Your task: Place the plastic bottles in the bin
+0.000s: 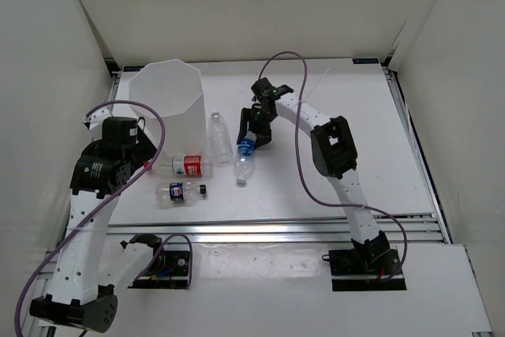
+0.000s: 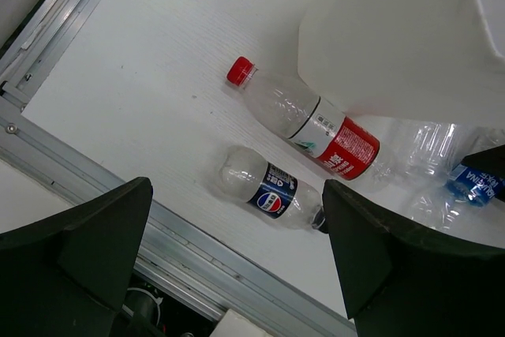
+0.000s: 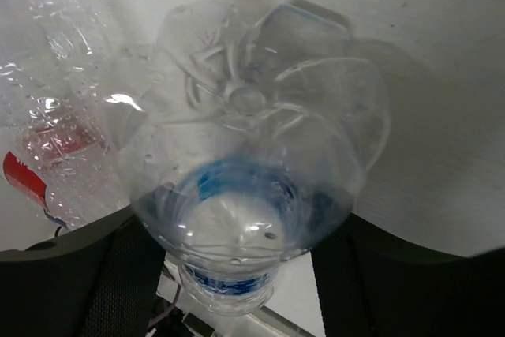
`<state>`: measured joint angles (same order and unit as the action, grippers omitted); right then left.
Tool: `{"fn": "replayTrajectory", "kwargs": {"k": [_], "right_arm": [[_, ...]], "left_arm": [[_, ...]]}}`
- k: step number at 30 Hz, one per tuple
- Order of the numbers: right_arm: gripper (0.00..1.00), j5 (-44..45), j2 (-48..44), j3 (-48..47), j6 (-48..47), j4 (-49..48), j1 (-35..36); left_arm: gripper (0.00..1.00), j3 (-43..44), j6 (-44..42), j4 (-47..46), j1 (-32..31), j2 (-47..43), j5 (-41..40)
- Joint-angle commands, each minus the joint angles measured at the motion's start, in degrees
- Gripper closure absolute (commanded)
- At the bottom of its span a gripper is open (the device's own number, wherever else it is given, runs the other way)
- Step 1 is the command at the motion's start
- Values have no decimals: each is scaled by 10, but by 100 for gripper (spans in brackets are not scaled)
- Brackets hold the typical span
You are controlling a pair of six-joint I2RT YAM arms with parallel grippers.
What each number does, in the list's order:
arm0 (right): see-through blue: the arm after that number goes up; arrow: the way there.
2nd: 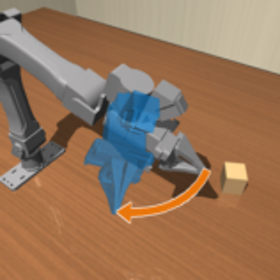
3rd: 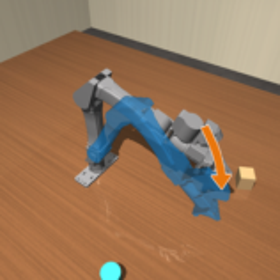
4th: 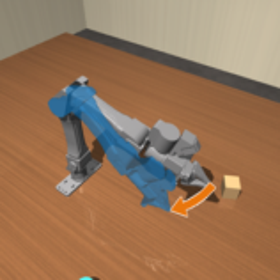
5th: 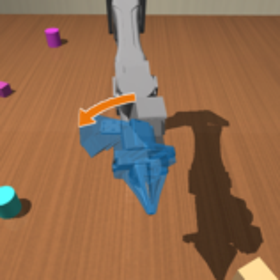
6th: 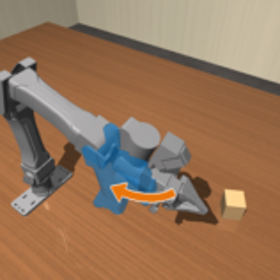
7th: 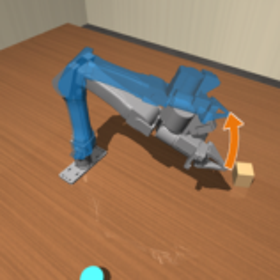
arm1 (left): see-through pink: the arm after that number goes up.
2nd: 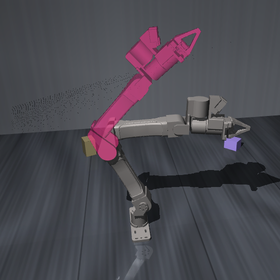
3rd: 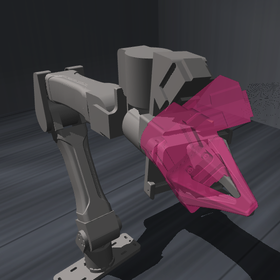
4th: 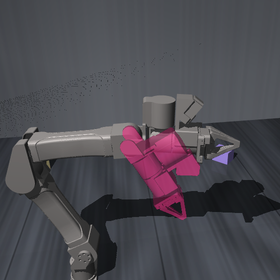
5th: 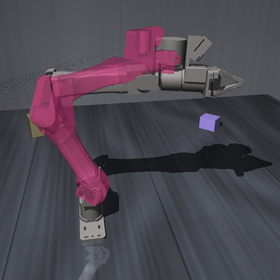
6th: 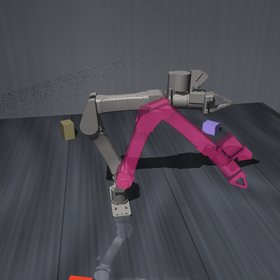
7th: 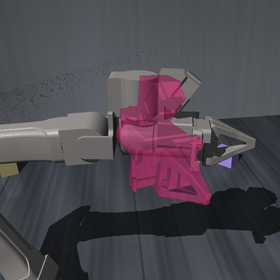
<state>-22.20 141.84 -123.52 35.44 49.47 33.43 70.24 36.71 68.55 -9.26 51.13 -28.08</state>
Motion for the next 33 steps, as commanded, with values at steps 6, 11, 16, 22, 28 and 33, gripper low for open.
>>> {"fn": "replayTrajectory", "kwargs": {"k": [6,11,16,22,28,33], "right_arm": [[55,23,-194,27,-24,11,-43],[65,-2,-290,-87,32,-43,-49],[65,-10,-238,-174,82,-191,-17],[66,23,-174,-235,106,-361,45],[55,132,-148,-240,-4,-464,117],[0,211,-224,-236,-54,-487,122]], "left_arm": [[0,17,-7,-37,-3,-11,-16],[2,-57,68,-37,-3,-53,-9],[2,-87,68,-30,-3,-84,31],[0,-82,41,10,-3,-71,71],[0,-82,14,39,-3,-66,114],[0,-63,-6,39,-3,-71,122]]}}
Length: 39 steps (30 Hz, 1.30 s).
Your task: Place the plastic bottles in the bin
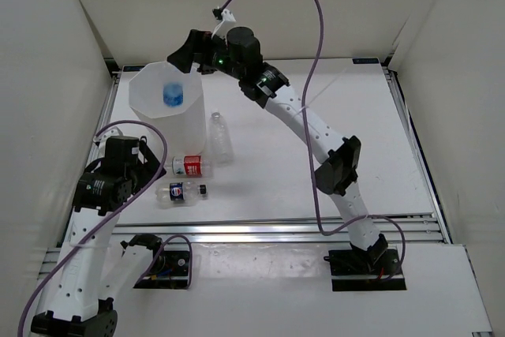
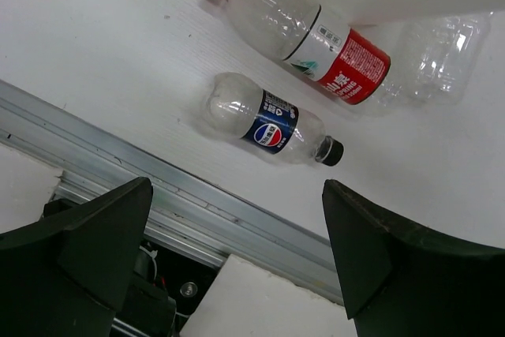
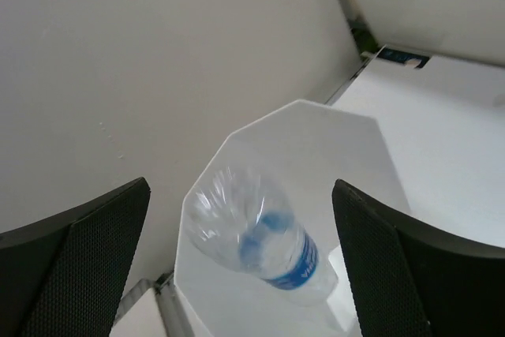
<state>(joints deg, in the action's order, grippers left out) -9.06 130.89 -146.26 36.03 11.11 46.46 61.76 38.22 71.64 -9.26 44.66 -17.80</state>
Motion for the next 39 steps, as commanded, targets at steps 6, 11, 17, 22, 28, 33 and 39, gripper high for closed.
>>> {"fn": "replayTrajectory", "kwargs": {"k": [6,11,17,22,28,33,39], "right_arm": [[0,157,-257,67,4,-43,-84],[0,-115,-232,258,134,98,-210],[0,-312,-108,304,60,144,-229],[0,-359,-12,270,40,167,-234],[0,-394,69,235,34,167,-228],[0,-416,139,222,40,172,-193],[0,-385,209,160,68,183,-159]], "left_arm": [[0,14,15,1,-3,-26,19],[0,-35,61,-18,-3,-60,30],[0,-122,80,-69,-3,-101,36],[0,-127,105,-75,-3,-93,36],[0,-115,119,-56,-3,-75,43],[0,-115,130,-40,-3,-62,43],[0,-80,136,-17,-3,-30,54]]}}
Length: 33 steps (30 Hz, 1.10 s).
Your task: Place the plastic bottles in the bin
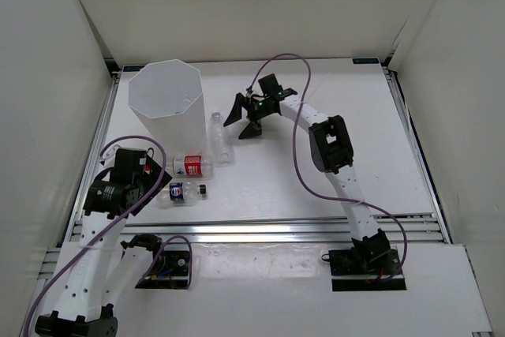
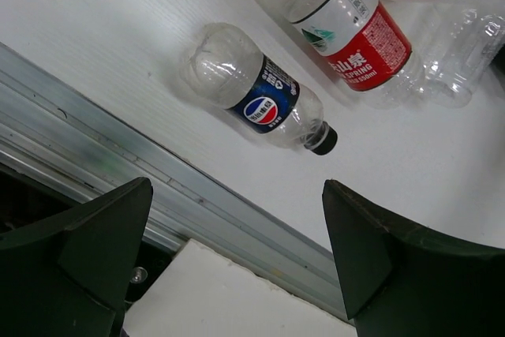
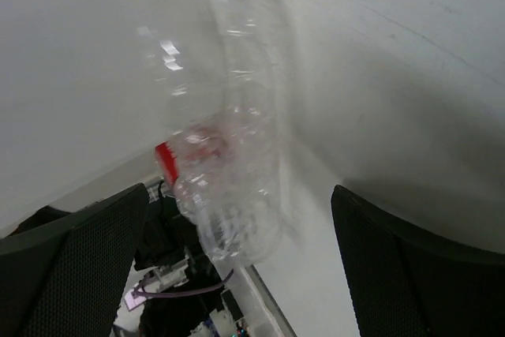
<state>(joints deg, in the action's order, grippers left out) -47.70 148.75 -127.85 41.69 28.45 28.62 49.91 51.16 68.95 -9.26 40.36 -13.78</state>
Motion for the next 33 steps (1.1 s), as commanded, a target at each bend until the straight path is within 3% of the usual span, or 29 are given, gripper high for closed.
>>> {"fn": "replayTrajectory", "kwargs": {"k": [1,6,8,10,11,14,17,19,23,27,33], "right_arm": [[0,8,42,-30,23,10,20],[0,9,79,-48,47,-23,37],[9,15,84,-55,47,-23,53],[23,15,84,-55,52,-29,53],[41,15,84,-50,52,-29,53],[76,21,51,-1,59,-29,48],[86,47,-46,107,32,-21,26],[86,96,-163,174,14,-21,19],[86,159,-311,109,2,-16,19],[82,222,-303,-106,34,-43,34],[82,256,-240,-166,24,-229,114]], "left_arm": [[0,53,7,18,-3,18,20],[0,65,2,36,-3,35,31],[0,65,2,42,-3,40,31],[0,70,2,48,-3,40,31],[0,76,2,53,-3,40,31],[0,76,10,48,-3,40,36],[0,86,25,34,-3,46,30],[0,86,49,28,-3,46,30],[0,42,89,-20,-3,10,30],[0,-12,134,-69,-3,-35,35],[0,23,89,-53,-3,-22,73]]}}
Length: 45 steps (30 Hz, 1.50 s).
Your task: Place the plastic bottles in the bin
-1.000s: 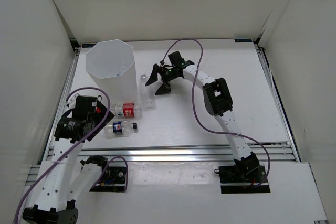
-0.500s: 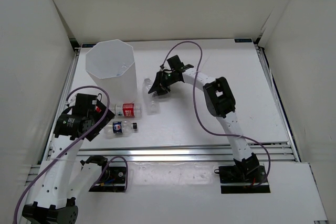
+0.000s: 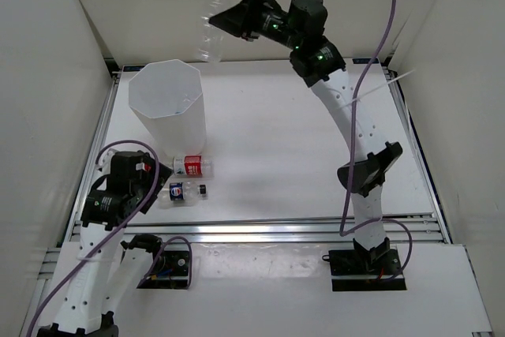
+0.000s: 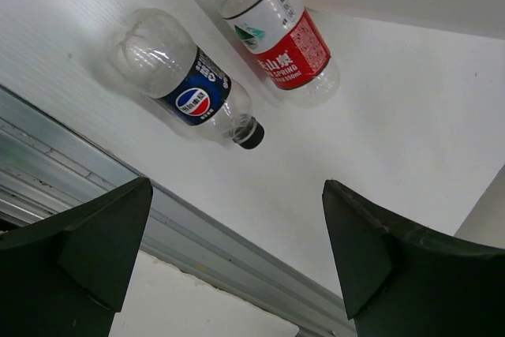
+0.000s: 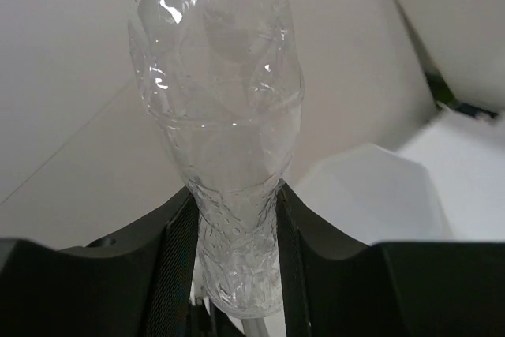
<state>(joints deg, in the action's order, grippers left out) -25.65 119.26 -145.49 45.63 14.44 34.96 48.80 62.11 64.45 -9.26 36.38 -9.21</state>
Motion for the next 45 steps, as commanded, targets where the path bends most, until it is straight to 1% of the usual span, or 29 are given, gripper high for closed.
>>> {"fn": "replayTrajectory", "kwargs": {"k": [1,4,6,7,8,9,10,11,12,13,14,15,16,17,18,20,21,22,23,25,26,27,30,34,36,38,41,43,45], "right_arm": [[80,45,66,2,-30,-106,61],[76,91,120,-13,-106,-153,93],[68,131,126,-18,-168,-161,119],[55,139,132,-13,-213,-176,124],[44,139,140,-13,-228,-176,124],[19,130,140,-26,-241,-161,124],[0,140,129,-44,-257,-138,124],[0,154,107,-45,-283,-83,124],[0,172,73,-28,-288,-65,124],[0,190,-17,5,-288,-65,124],[0,221,-103,90,-288,-87,124],[0,231,-104,121,-288,-103,124],[0,236,-152,133,-288,-108,124],[0,236,-161,125,-288,-85,124],[0,236,-161,76,-297,-62,124],[0,242,-151,24,-310,-11,119],[0,242,-166,24,-316,13,119],[0,242,-186,83,-317,13,119],[0,242,-203,108,-317,13,112],[0,242,-213,92,-305,85,105],[0,242,-202,44,-300,119,95],[0,242,-202,35,-300,167,88],[0,234,-248,99,-289,182,69],[0,213,-261,87,-276,245,58],[0,206,-275,87,-291,264,58],[0,216,-304,128,-296,270,58],[0,227,-322,144,-302,292,58],[0,233,-334,137,-316,320,58],[0,241,-353,178,-316,320,58]], "left_arm": [[0,52,-36,5,-3,28,27],[0,106,-73,54,-3,68,21],[0,112,-80,68,-3,81,21],[0,112,-65,74,-3,86,21],[0,112,-57,74,-3,86,28],[0,105,-57,74,-3,86,38],[0,97,-52,58,-3,86,48],[0,79,-52,46,-3,77,61],[0,70,-44,36,-3,71,61],[0,62,-27,25,-3,71,67],[0,50,-15,5,-3,63,67],[0,44,-2,-4,-3,63,67],[0,39,26,-13,-3,63,67],[0,33,43,-22,-3,63,61],[0,18,59,-42,-3,63,60],[0,-6,117,-69,-3,69,60],[0,-19,146,-77,-3,69,49],[0,-45,175,-83,-3,69,41],[0,-57,227,-83,-3,76,34],[0,-87,259,-93,-3,76,21],[0,-94,278,-101,-3,76,16],[0,-100,289,-101,-3,76,16],[0,-125,311,-111,-3,82,-5],[0,-152,304,-178,-3,104,-46],[0,-165,298,-193,-3,138,-46],[0,-171,298,-193,-3,166,-38],[0,-184,298,-201,-3,205,-33],[7,-189,298,-214,-3,212,-33],[18,-209,304,-224,-3,212,-18]]}}
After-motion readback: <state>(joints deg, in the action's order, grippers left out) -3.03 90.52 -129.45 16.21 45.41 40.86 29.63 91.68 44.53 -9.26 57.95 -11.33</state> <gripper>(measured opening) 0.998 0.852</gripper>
